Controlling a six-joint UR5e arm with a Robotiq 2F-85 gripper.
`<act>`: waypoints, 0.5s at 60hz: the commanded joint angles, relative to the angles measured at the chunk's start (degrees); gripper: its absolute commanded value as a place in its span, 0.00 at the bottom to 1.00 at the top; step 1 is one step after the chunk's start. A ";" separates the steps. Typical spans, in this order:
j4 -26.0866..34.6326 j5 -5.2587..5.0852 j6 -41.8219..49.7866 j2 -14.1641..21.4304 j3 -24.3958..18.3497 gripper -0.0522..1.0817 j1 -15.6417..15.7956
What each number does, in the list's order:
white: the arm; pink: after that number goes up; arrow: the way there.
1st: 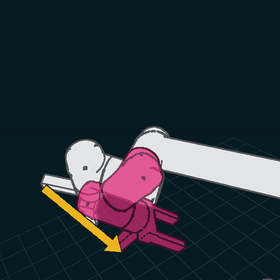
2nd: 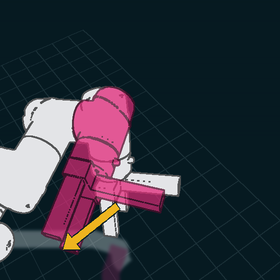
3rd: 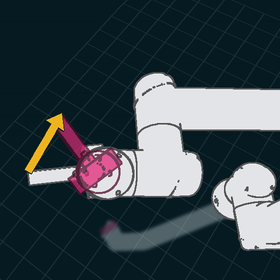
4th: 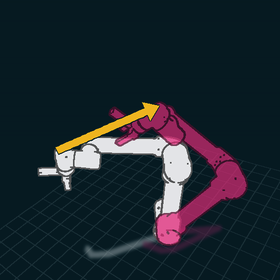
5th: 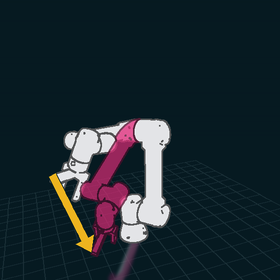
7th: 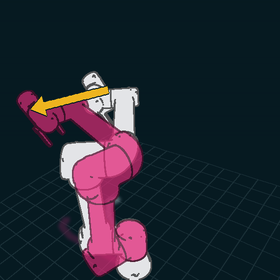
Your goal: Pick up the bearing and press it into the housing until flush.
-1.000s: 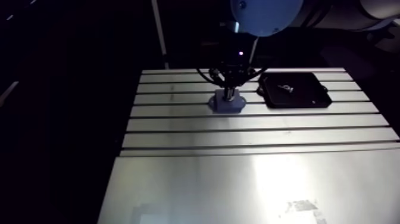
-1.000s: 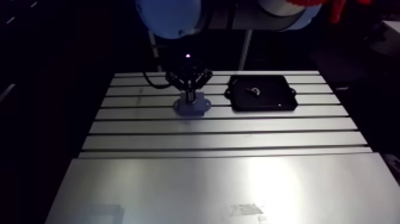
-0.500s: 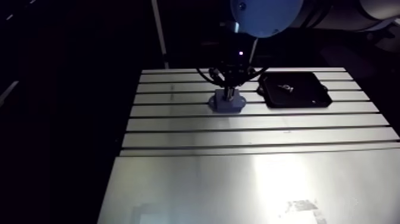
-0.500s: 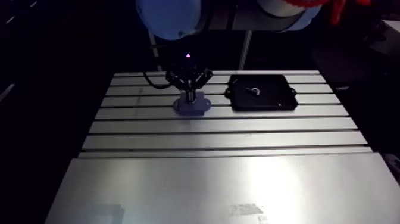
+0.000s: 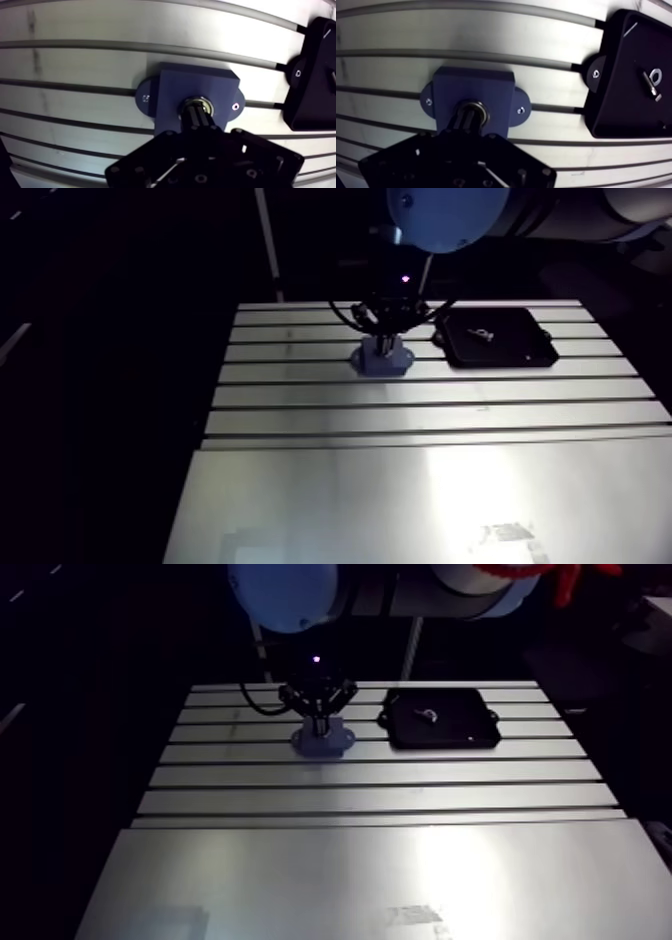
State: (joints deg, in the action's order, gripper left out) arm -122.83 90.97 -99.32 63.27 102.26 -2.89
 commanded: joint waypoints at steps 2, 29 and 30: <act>0.00 0.11 -0.39 -0.04 0.09 1.00 -0.01; 0.00 0.12 -0.48 -0.48 0.18 1.00 0.00; 0.00 0.12 -0.48 -0.48 0.18 1.00 0.00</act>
State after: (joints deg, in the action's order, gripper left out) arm -122.84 91.09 -99.78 63.03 102.41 -2.87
